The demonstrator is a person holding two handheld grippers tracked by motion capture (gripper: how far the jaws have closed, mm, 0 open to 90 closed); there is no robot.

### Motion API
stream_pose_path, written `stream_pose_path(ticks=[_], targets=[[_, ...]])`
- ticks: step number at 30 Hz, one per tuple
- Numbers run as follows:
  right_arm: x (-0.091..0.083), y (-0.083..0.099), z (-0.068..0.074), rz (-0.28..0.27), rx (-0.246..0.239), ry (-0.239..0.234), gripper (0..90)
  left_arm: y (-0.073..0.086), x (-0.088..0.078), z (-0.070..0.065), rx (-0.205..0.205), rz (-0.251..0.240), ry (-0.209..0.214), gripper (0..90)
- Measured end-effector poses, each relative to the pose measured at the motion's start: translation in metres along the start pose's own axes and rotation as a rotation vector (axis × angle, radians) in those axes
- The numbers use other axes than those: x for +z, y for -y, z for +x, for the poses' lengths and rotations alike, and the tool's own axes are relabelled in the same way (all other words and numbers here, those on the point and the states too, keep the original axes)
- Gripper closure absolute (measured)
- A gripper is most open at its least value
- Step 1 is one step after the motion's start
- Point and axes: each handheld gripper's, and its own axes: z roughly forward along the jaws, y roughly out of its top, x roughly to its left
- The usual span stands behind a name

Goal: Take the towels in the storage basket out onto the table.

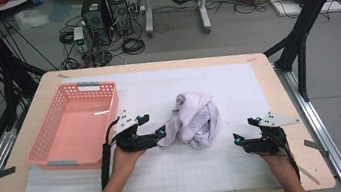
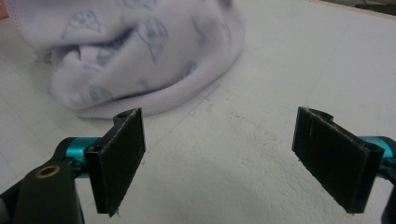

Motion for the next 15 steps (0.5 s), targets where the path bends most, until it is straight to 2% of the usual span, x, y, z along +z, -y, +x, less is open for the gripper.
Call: stream_pose_path(ticks=[4, 8, 12, 15], targets=[[0.003, -0.004, 0.001, -0.003, 0.001, 0.005, 15.9, 0.012, -0.01, 0.003, 0.008, 0.011, -0.009, 22.8], [0.007, -0.008, 0.001, -0.008, 0.012, 0.013, 15.9, 0.014, -0.012, 0.005, 0.01, 0.007, -0.011, 22.6], [0.009, -0.006, 0.002, 0.011, -0.005, 0.012, 15.9, 0.017, -0.015, 0.003, 0.019, 0.007, 0.012, 22.6], [0.01, -0.004, 0.002, 0.017, 0.01, 0.012, 15.9, 0.019, -0.014, 0.001, 0.027, -0.001, 0.025, 24.2]])
